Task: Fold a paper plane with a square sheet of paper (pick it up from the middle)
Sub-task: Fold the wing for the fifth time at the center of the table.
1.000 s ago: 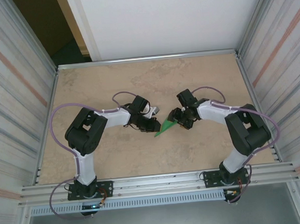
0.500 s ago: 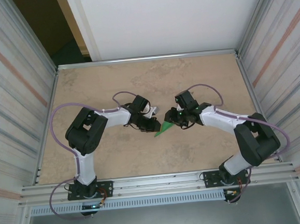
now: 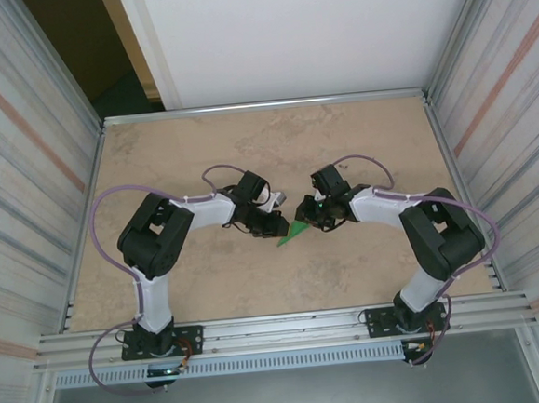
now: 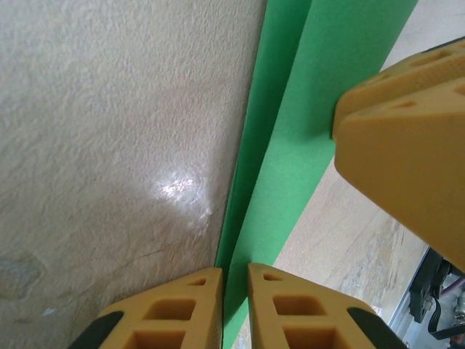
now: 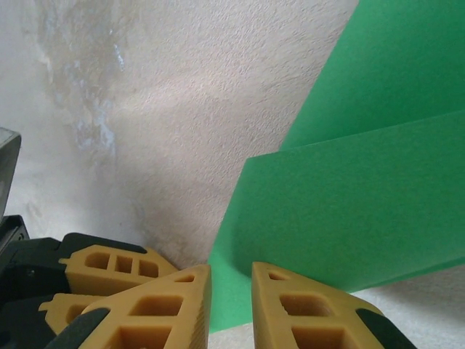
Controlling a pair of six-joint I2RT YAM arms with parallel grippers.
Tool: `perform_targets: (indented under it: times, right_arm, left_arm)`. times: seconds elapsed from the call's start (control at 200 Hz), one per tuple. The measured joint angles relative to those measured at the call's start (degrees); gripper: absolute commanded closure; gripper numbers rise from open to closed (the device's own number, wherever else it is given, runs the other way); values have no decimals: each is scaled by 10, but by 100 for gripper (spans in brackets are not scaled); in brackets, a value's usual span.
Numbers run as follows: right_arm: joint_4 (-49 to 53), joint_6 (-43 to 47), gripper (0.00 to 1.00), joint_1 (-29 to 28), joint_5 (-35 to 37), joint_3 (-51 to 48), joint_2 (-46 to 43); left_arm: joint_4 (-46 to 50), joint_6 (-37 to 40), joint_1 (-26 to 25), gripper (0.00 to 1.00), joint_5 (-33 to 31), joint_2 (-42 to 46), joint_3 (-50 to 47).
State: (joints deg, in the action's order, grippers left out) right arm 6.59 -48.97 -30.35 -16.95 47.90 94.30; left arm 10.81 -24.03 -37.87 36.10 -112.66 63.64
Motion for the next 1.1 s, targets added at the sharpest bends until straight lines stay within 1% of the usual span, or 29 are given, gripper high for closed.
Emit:
perform_targets:
  times: [0.336,0.717,1.097]
  right_arm:
    - [-9,2,80,4,-3,0,21]
    - [-10,2,81,5,-6,0,22]
    - [-8,2,81,5,-2,-2,22]
  left_arm:
    - [0,-2,0,85,-2,-1,0]
    - [1,-2,0,86,-2,-1,0]
    - [6,-2,0,83,-2,-2,4]
